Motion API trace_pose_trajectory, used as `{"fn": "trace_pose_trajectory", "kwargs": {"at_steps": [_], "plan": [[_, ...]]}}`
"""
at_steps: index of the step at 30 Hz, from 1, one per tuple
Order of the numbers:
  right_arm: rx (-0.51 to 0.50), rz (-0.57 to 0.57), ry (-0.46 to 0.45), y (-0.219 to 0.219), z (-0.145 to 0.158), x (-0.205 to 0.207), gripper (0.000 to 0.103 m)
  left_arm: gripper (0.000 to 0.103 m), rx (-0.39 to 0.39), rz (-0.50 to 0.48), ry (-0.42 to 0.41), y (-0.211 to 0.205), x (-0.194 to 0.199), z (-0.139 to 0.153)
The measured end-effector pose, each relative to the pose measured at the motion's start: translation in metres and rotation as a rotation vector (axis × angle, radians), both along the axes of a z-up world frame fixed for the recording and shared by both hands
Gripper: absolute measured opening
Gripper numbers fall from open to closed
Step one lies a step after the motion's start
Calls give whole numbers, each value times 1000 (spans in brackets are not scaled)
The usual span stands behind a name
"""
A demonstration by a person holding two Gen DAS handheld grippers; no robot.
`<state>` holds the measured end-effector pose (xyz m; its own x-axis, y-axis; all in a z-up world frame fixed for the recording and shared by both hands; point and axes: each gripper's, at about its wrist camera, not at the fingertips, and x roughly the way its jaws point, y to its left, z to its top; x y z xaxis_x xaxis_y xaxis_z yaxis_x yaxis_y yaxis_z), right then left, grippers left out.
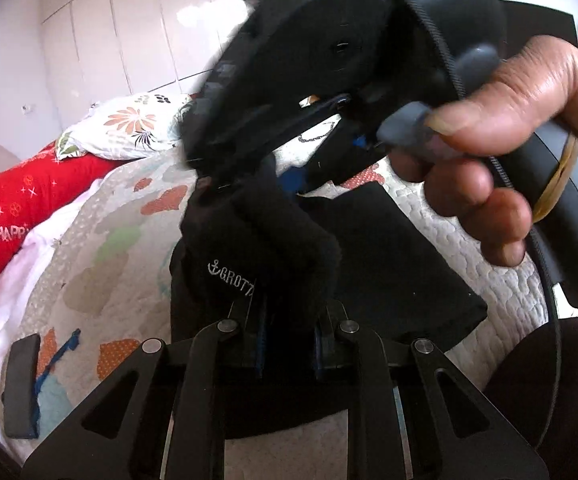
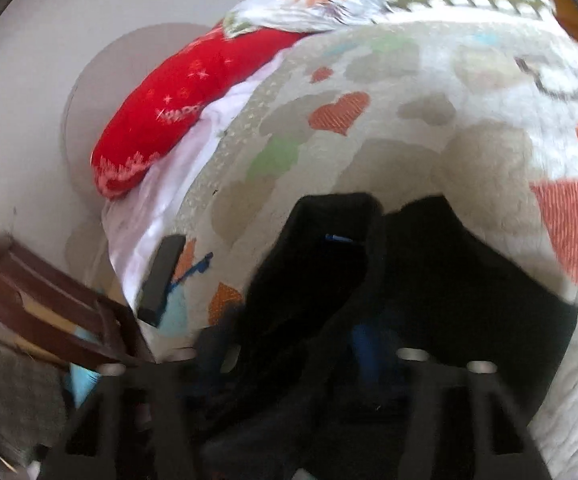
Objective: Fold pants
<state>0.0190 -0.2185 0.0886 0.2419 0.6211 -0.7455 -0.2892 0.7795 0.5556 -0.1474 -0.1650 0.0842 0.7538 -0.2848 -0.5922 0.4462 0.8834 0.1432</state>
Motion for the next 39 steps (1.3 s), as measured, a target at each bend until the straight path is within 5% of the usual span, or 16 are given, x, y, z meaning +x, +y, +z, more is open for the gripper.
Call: {"fn": "trace_pose_trajectory", "kwargs": {"at_steps": [4, 8, 10, 12, 14, 16, 23, 29, 39], "plan": [[29, 10, -128, -22, 30, -14, 26, 16, -121, -71, 24, 9, -4, 29], [1, -66, -136, -61, 28, -31, 25, 20, -222, -197, 165, -3, 0, 28], [-51, -106, -95, -80, 9, -39, 25, 32, -262, -235, 286, -5, 7, 17], [-122, -154, -38, -93, -17, -40, 27, 61, -307, -238, 351, 4, 9, 9], [-230, -197, 19, -102, -36, -40, 42, 65, -310, -219, 342, 20, 7, 10], [-219, -229, 2, -114, -34, -47, 54, 65, -311, -211, 323, 37, 3, 18], [-150, -315, -117, -136, 10, -63, 54, 71, -279, -57, 238, 71, 37, 32], [-226, -232, -89, -104, -12, -64, 51, 71, -269, 47, 276, 67, 73, 5], [-73, -85, -71, -100, -16, -97, 46, 71, -293, 40, 346, 55, 71, -15]]}}
